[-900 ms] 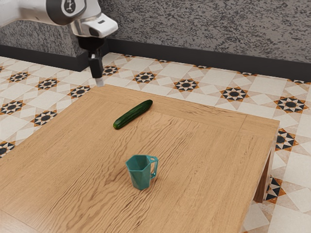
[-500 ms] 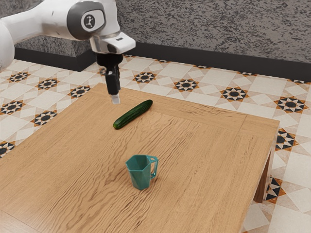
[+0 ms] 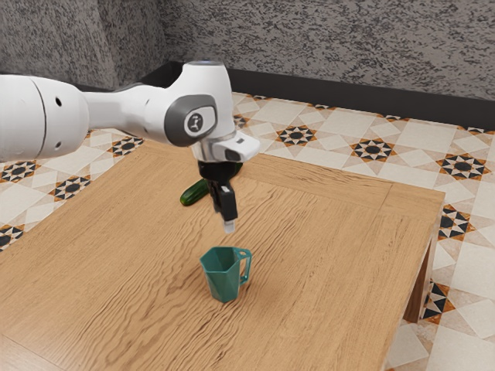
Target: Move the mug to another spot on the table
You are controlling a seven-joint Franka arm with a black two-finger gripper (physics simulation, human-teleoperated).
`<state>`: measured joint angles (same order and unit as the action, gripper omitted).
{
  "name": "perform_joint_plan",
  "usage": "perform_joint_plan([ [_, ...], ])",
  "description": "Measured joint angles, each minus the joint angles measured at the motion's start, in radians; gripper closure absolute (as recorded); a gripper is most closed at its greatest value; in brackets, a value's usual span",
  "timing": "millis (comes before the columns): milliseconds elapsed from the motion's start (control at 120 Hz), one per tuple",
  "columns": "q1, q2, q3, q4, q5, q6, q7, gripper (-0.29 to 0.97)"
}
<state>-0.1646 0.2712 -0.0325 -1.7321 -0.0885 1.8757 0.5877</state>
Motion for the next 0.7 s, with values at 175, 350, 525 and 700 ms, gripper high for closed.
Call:
perform_joint_plan([
  [175, -0.024, 0.032, -0.006, -0.054, 0.069, 0.076, -0.057, 0.0],
  [350, -0.031, 0.057, -0.007, -0.132, 0.09, 0.206, -0.1, 0.0],
  [525, -0.045, 0.08, -0.008, -0.125, 0.074, 0.264, -0.134, 0.0],
  [700, -0.047, 0.151, -0.007, -0.103, 0.058, 0.296, -0.16, 0.0],
])
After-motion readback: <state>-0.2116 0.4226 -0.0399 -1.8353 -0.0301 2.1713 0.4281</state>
